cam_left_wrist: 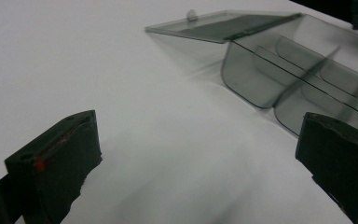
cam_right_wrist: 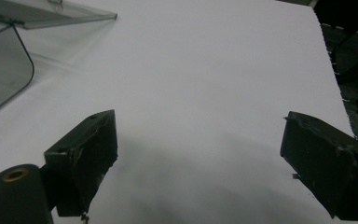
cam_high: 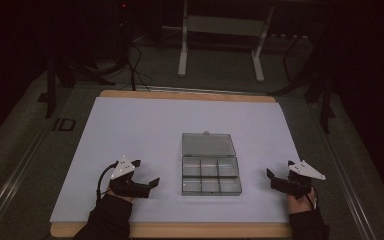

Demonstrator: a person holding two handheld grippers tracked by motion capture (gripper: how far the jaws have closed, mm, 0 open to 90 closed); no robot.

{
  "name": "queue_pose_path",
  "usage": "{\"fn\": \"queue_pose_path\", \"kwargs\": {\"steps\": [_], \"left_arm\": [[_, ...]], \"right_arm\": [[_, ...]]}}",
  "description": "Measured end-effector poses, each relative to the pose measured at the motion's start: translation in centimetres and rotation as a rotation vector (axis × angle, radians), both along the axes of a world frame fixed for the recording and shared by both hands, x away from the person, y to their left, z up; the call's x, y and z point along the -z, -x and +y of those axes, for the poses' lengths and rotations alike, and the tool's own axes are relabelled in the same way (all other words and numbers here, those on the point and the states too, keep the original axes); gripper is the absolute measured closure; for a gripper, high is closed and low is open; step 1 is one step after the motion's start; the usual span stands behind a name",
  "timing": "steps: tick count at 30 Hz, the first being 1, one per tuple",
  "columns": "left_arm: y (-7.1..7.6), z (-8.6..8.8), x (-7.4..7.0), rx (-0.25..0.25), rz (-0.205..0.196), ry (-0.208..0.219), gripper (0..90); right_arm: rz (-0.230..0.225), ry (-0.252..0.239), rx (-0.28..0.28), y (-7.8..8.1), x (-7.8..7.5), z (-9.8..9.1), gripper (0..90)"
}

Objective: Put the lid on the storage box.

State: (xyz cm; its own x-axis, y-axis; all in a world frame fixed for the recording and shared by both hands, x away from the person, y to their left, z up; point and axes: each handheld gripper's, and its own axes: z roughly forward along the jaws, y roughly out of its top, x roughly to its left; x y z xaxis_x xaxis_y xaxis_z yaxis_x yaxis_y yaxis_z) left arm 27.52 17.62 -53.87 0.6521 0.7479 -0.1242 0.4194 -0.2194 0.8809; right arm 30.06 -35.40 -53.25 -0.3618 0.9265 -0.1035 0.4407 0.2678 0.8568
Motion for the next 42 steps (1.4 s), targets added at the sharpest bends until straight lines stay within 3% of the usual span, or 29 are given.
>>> {"fn": "queue_pose_path", "kwargs": {"steps": [3, 12, 14, 18, 22, 30, 42], "left_arm": [[-0.1, -0.2, 0.0, 0.01, 0.009, -0.02, 1.4], [-0.3, -0.2, 0.0, 0.042, 0.032, -0.021, 1.4], [-0.5, -0.3, 0.0, 0.052, 0.054, -0.022, 1.4], [-0.6, -0.4, -0.2, 0.057, 0.089, -0.065, 1.3], [-0.9, -0.7, -0.7, 0.077, 0.153, -0.043, 1.3], [-1.4, -2.5, -2.9, 0.131, 0.16, -0.05, 1.2], [-3.7, -3.9, -4.7, 0.116, 0.18, -0.092, 1.0]], "right_arm": [[0.006, 0.015, -0.001, -0.1, 0.0, 0.2, 10.8], [0.016, 0.037, -0.012, -0.1, 0.1, 0.4, 10.8], [0.015, 0.038, -0.011, -0.1, 0.1, 0.4, 10.8], [0.015, 0.037, -0.01, -0.1, 0.1, 0.4, 10.8], [0.013, 0.036, -0.01, -0.1, 0.1, 0.4, 10.8], [0.012, 0.037, -0.008, -0.1, 0.1, 0.4, 10.8], [0.012, 0.033, -0.009, -0.1, 0.1, 0.3, 10.8]]}}
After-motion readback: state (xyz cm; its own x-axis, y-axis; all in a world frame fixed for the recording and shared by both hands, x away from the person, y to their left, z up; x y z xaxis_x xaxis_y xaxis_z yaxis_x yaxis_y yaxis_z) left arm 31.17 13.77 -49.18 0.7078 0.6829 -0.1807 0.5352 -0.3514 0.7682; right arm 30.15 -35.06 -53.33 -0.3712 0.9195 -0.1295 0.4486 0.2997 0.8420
